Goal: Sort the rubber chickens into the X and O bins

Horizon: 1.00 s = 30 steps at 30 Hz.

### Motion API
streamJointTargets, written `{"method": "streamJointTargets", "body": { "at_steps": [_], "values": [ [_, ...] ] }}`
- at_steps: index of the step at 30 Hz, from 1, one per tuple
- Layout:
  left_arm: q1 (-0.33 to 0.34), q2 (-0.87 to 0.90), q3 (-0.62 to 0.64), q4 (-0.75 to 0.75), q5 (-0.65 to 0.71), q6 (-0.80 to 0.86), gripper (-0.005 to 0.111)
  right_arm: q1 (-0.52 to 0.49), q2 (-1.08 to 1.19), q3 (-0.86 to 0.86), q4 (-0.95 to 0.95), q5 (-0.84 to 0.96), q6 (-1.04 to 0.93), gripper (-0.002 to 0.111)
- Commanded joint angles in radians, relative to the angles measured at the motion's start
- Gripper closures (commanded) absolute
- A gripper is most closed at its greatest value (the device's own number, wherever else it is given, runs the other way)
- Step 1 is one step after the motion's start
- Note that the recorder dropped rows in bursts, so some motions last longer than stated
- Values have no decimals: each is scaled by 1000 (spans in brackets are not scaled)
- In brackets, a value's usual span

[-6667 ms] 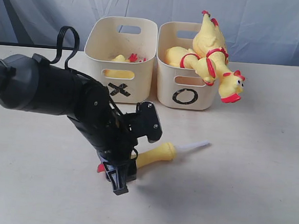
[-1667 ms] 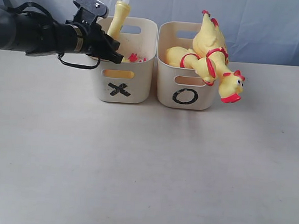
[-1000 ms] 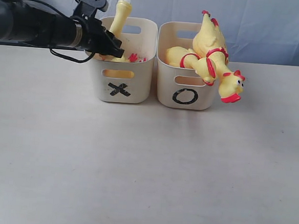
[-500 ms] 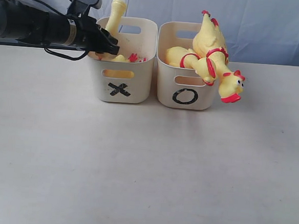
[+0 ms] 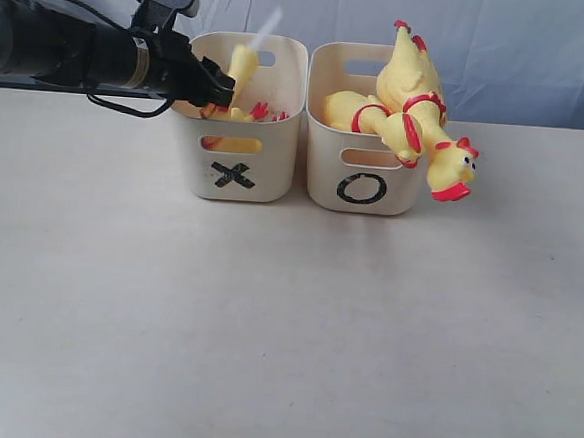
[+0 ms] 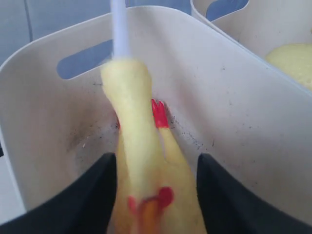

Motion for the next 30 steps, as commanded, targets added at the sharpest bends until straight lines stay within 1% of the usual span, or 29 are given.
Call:
{"method": "streamJointTargets", "body": {
  "at_steps": [1,13,16,18,20,21,22,23,24,27,30],
  "values": [
    [1,-3,-8,-1,4,-1,55,4,-5,4,-5,-9,0,109],
    [1,-22,-8,-1,-3,-1,55,4,-5,4,-5,-9,0,109],
    [1,-51,-8,-1,-18,-1,55,4,-5,4,-5,-9,0,109],
    [1,-84,-8,-1,-58,-1,56,4,-5,4,-5,-9,0,109],
    [1,-107,-8,-1,-59,-1,61,4,-5,4,-5,-9,0,109],
    [1,-130,-8,-1,-77,-5,77,4,-5,4,-5,-9,0,109],
    [1,-138,-8,-1,-89,-5,84,4,-5,4,-5,-9,0,109],
    [1,-157,-8,-1,-124,-5,102,4,-5,4,-5,-9,0,109],
    [1,-163,-8,-1,-143,-5,107,4,-5,4,-5,-9,0,109],
    [23,-196,-2,-1,-227,-55,106,4,-5,4,-5,-9,0,109],
    [52,-232,25,-1,-238,-93,106,4,-5,4,-5,-9,0,109]
  ]
}}
